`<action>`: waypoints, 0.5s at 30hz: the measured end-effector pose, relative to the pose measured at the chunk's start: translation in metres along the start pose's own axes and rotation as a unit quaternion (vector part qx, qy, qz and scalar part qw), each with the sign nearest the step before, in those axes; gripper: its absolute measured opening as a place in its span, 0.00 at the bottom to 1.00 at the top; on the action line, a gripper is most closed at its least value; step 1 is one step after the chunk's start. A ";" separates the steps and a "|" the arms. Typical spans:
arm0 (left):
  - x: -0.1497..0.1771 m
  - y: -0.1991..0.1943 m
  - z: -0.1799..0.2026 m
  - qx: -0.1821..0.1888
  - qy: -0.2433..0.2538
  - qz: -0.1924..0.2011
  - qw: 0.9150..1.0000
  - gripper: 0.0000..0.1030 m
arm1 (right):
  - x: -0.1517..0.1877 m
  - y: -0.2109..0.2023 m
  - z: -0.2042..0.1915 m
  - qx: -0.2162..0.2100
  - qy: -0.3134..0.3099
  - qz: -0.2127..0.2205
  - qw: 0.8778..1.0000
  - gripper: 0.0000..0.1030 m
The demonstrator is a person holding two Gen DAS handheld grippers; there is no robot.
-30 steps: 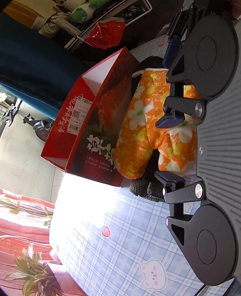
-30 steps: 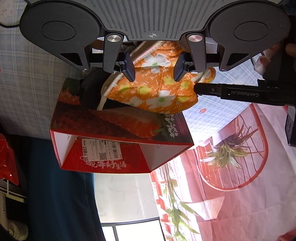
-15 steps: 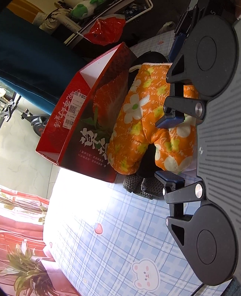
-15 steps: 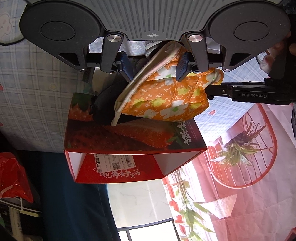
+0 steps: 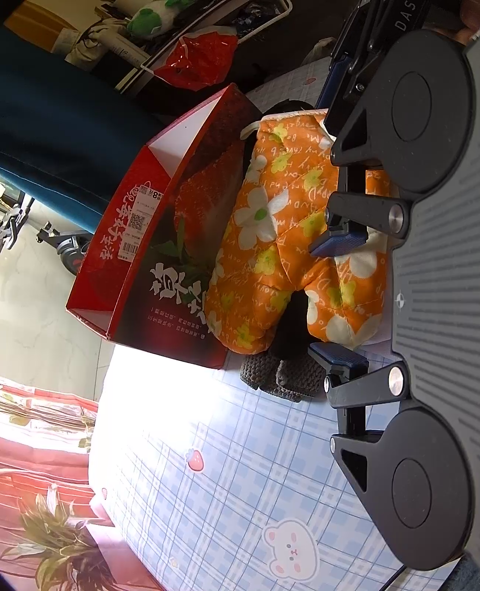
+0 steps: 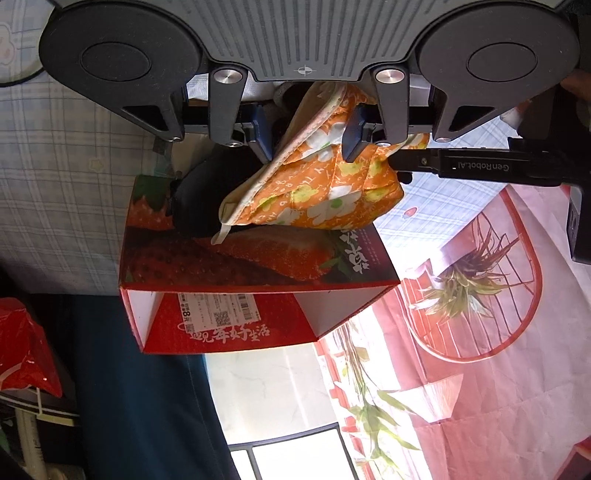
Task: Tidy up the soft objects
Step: 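Close the right gripper on the orange cloth edge while the left gripper grips it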
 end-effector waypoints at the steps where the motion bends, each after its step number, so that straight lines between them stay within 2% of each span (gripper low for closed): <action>1: 0.000 0.000 0.001 -0.001 0.001 0.000 1.000 0.52 | -0.001 -0.001 0.000 -0.001 -0.002 0.002 1.000 0.24; 3: 0.001 0.001 0.001 0.000 0.002 0.000 1.000 0.52 | -0.003 -0.001 -0.001 0.000 -0.005 0.008 1.000 0.11; 9: 0.000 0.000 0.006 0.009 0.010 0.000 1.000 0.52 | -0.004 0.003 0.002 0.026 -0.035 0.021 0.999 0.08; 15: -0.001 -0.004 0.011 0.043 0.008 0.008 0.999 0.54 | -0.005 0.008 0.010 0.071 -0.079 0.034 0.994 0.07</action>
Point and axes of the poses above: each gripper's, at about its wrist camera, not at the fingertips, and y roughly the way its jaws point, z to its right, x to its underside, the point moved 6 cm from there along y, roughly the way its jaws point, and after that the axes turned 4 degrees about x, right-handed, at the moved point
